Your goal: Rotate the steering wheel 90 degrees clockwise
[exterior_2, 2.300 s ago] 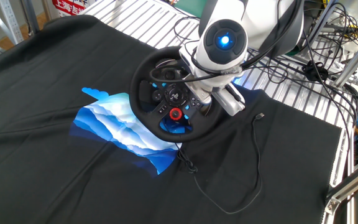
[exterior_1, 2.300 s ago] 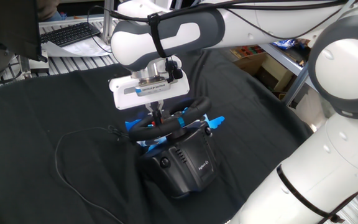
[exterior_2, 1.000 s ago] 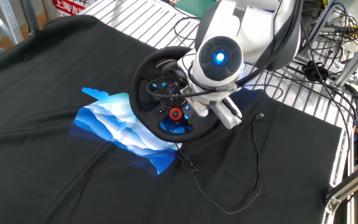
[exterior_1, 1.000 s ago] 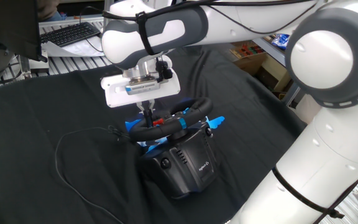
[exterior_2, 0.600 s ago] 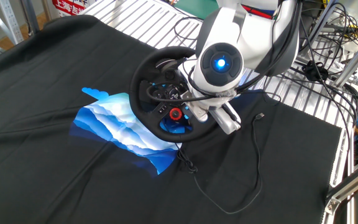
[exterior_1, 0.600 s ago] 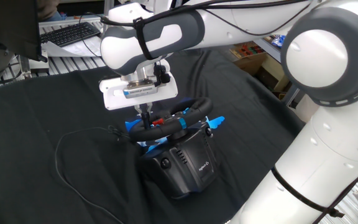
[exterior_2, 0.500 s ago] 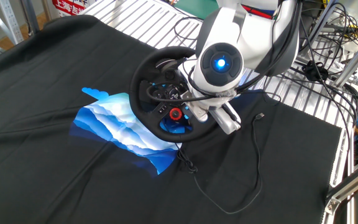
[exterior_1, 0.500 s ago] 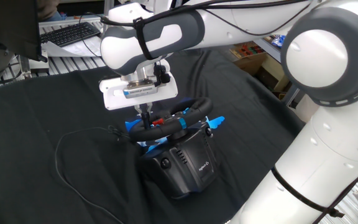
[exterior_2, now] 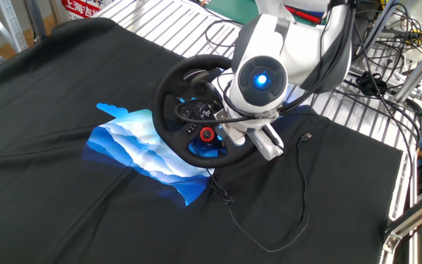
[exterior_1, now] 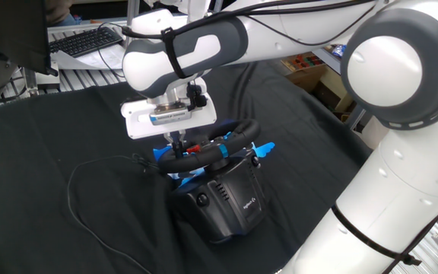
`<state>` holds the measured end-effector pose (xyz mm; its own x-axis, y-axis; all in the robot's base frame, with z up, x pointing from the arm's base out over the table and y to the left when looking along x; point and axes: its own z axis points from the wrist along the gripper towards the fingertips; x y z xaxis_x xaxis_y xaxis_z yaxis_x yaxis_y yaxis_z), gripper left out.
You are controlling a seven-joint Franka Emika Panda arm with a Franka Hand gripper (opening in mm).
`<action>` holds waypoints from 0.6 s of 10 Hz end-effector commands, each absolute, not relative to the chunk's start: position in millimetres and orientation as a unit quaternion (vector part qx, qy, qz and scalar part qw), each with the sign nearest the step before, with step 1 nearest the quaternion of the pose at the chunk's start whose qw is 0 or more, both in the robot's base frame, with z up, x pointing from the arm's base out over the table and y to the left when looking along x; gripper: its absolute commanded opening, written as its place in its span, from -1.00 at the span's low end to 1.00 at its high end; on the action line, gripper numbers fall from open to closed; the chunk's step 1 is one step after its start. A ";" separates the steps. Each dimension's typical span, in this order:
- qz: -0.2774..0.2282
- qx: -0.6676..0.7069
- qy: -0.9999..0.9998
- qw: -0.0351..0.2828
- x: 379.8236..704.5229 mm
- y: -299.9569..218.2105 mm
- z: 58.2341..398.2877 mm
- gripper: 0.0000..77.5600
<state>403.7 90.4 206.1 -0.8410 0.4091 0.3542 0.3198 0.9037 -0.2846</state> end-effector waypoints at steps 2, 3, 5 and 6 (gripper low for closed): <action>0.110 -0.196 -0.953 0.202 403.3 91.2 201.1 -0.97; 0.110 -0.197 -0.953 0.201 403.4 91.0 200.8 -0.97; 0.110 -0.199 -0.954 0.196 405.2 90.2 196.4 -0.97; 0.110 -0.199 -0.954 0.193 406.4 89.2 195.2 -0.97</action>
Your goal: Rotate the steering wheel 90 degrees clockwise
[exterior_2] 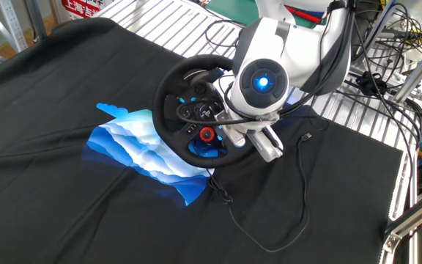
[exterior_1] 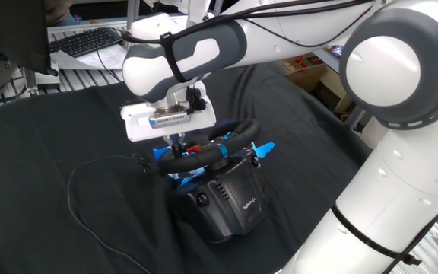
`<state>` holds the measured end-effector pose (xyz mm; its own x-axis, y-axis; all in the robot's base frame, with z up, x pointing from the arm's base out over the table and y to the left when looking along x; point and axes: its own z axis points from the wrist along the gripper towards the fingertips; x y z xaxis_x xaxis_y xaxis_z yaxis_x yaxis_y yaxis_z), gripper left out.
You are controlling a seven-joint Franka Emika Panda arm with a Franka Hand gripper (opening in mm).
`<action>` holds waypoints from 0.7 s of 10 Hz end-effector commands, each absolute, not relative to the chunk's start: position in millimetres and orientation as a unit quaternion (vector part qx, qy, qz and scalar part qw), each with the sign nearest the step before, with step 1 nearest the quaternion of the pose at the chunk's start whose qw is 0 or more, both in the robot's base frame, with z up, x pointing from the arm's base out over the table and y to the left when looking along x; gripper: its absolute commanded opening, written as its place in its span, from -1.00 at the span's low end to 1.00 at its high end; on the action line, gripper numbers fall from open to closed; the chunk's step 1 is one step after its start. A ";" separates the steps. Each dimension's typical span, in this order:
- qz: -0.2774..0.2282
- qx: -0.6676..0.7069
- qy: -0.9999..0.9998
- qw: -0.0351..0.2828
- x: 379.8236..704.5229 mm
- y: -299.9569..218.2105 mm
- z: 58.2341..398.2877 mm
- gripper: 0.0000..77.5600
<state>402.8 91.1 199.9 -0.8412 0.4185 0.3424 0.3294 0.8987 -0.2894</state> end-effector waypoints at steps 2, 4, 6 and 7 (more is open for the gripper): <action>0.112 -0.201 -0.955 0.189 411.1 86.5 195.3 -0.97; 0.117 -0.201 -0.955 0.184 414.5 82.8 194.0 -0.97; 0.121 -0.202 -0.956 0.177 416.7 77.8 191.3 -0.97; 0.126 -0.204 -0.956 0.171 417.8 75.0 189.7 -0.97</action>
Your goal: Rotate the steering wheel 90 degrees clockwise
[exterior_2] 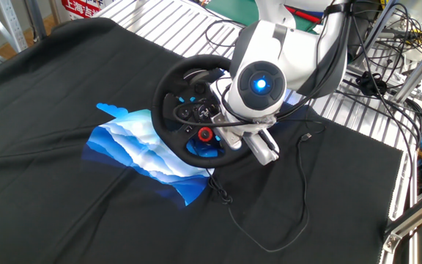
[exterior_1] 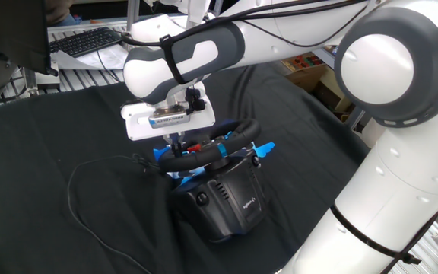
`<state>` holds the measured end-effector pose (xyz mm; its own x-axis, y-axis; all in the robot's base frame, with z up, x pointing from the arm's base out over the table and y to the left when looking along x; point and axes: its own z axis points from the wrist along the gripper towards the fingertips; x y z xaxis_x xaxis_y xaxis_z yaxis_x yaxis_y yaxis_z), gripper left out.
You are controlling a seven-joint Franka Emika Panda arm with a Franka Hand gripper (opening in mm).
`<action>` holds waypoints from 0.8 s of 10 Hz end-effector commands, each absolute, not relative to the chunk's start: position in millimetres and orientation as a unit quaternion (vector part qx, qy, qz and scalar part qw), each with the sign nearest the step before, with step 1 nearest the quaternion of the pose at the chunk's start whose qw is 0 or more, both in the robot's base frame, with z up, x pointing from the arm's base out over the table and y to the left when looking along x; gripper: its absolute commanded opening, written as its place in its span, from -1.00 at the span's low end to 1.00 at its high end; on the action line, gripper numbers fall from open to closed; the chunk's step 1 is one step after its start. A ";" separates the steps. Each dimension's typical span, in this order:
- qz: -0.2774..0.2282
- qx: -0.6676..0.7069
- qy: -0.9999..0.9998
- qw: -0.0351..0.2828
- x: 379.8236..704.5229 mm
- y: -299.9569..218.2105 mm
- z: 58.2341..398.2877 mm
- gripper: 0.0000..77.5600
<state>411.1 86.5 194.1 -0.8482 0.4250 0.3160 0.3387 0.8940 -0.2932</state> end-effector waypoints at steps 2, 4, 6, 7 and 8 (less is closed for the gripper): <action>0.129 -0.206 -0.956 0.165 419.3 71.2 187.8 -0.97; 0.139 -0.215 -0.954 0.159 421.6 66.5 187.4 -0.97; 0.150 -0.229 -0.950 0.151 421.7 66.2 187.3 -0.97; 0.154 -0.232 -0.949 0.149 421.9 66.2 187.3 -0.97; 0.162 -0.245 -0.945 0.144 423.2 65.1 187.3 -0.97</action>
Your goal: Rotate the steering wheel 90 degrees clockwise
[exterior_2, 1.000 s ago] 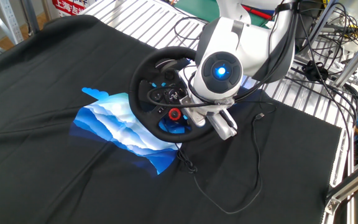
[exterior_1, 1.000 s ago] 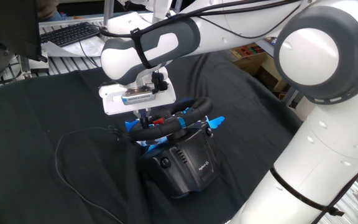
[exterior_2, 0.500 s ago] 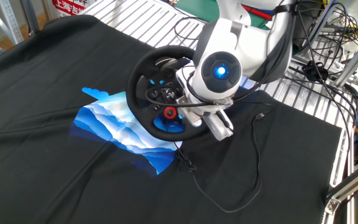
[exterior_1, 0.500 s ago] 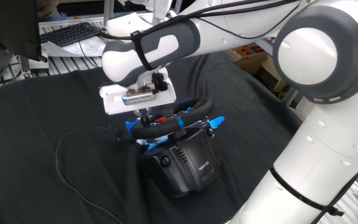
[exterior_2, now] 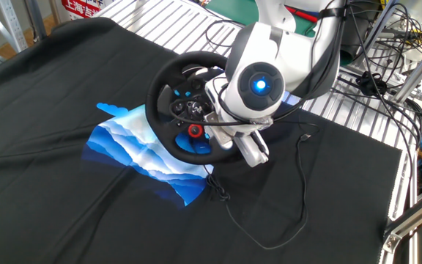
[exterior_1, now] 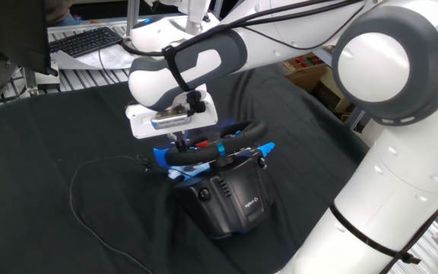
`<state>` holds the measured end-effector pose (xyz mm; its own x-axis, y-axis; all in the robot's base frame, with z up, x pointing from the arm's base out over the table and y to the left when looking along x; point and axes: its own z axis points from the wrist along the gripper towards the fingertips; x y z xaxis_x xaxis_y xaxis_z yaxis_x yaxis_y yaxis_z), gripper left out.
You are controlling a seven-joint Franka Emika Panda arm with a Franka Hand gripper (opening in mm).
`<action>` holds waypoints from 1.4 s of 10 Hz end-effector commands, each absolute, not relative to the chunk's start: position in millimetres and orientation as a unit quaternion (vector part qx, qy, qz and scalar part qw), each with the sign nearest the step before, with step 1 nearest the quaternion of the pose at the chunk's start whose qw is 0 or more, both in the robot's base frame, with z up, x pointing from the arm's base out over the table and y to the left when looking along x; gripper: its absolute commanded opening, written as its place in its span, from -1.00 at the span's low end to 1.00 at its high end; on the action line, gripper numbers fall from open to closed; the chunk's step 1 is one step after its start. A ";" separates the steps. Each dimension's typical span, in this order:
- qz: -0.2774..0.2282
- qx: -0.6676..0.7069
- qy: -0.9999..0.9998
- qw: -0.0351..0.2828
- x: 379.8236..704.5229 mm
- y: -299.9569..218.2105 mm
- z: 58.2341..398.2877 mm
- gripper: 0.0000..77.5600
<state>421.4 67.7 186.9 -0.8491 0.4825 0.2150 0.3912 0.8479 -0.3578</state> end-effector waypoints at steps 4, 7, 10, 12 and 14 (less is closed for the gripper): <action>0.177 -0.274 -0.936 0.133 425.9 61.6 186.6 -0.97; 0.181 -0.287 -0.932 0.126 428.2 56.9 184.6 -0.97; 0.162 -0.281 -0.936 0.137 427.9 57.9 185.6 -0.97; 0.165 -0.283 -0.935 0.136 427.9 57.9 185.8 -0.97; 0.168 -0.291 -0.932 0.137 427.4 59.2 187.6 -0.97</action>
<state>427.0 57.8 184.2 -0.8032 0.5725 0.1651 0.4818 0.7870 -0.3854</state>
